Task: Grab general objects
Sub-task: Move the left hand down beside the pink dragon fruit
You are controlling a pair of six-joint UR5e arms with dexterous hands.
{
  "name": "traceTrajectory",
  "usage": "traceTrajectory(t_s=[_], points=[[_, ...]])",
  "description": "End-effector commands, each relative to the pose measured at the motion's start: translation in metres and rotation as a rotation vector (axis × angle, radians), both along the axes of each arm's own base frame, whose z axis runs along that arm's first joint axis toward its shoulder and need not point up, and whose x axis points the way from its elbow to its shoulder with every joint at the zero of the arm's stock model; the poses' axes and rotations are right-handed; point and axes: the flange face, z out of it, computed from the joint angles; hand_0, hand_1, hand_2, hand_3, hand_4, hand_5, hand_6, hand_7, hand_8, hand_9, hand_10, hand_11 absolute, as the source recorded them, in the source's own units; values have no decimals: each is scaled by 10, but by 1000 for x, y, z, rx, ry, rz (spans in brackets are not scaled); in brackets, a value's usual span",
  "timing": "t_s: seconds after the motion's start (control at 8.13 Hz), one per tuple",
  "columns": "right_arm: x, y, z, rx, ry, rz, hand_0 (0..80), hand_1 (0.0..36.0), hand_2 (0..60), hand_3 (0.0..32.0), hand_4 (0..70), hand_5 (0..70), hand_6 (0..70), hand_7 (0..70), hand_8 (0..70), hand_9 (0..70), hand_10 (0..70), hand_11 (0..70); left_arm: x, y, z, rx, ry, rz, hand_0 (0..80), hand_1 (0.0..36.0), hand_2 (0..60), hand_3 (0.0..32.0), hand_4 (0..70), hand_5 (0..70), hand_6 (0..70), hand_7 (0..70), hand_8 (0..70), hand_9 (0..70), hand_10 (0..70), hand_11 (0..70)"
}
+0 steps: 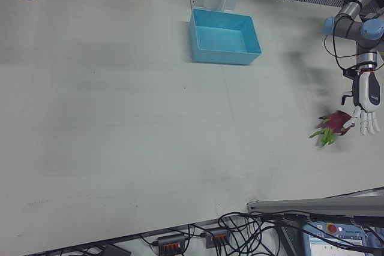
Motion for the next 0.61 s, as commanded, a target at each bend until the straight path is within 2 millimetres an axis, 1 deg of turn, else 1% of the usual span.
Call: traceTrajectory(t_s=[0.0, 0.25, 0.37, 0.49], points=[[0, 0, 0, 1, 0, 1, 0, 0, 0, 0, 0, 0, 0, 0, 0, 0, 0, 0, 5, -1, 17, -24, -24, 2, 800, 360, 600, 172, 0, 0, 0, 33, 0, 0, 0, 0], [0, 0, 0, 0, 0, 0, 0, 0, 0, 0, 0, 0, 0, 0, 0, 0, 0, 0, 8, -1, 22, -32, -31, 5, 800, 360, 600, 160, 0, 0, 0, 49, 0, 0, 0, 0], [0, 0, 0, 0, 0, 0, 0, 0, 0, 0, 0, 0, 0, 0, 0, 0, 0, 0, 17, -2, 19, -29, -29, 16, 800, 360, 600, 150, 0, 20, 0, 63, 0, 0, 0, 0], [0, 0, 0, 0, 0, 0, 0, 0, 0, 0, 0, 0, 0, 0, 0, 0, 0, 0, 21, -4, 22, -34, -33, 17, 800, 360, 600, 138, 0, 133, 0, 85, 0, 3, 0, 0]])
